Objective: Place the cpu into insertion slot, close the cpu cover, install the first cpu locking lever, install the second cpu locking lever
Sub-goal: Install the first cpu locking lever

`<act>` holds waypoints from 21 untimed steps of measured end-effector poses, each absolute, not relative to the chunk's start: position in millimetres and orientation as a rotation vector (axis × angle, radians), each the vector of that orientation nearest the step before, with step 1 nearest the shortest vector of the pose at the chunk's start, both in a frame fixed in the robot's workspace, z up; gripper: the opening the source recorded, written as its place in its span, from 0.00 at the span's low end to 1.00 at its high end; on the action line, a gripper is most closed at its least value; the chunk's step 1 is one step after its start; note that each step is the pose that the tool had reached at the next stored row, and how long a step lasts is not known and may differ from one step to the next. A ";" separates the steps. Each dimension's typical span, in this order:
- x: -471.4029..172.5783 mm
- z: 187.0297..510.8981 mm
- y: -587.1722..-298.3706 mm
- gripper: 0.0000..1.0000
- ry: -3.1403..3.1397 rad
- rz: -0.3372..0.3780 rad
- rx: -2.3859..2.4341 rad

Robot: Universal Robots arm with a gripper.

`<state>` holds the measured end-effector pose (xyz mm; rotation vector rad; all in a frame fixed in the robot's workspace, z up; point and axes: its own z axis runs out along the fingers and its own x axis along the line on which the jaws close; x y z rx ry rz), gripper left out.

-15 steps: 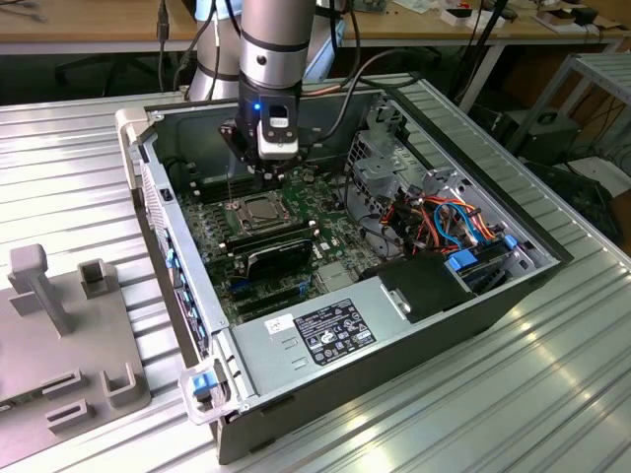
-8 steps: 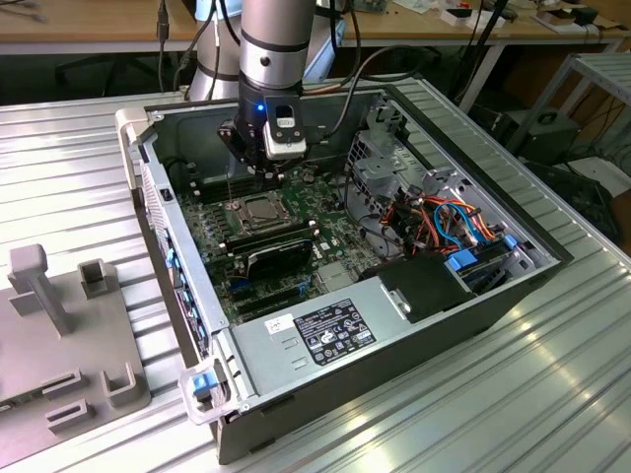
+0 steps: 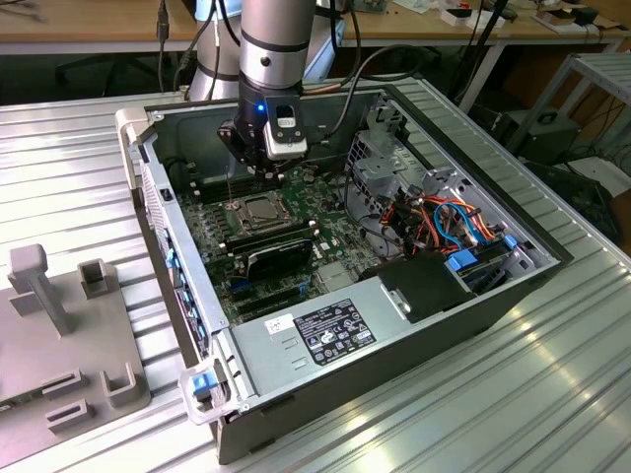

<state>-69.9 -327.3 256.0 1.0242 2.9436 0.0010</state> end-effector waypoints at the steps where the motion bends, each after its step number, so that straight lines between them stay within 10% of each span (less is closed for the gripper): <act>1: -69.9 256.0 -327.3 0.11 2.944 0.001 1.024; 21: -69.9 256.3 -327.3 0.11 3.056 0.006 0.616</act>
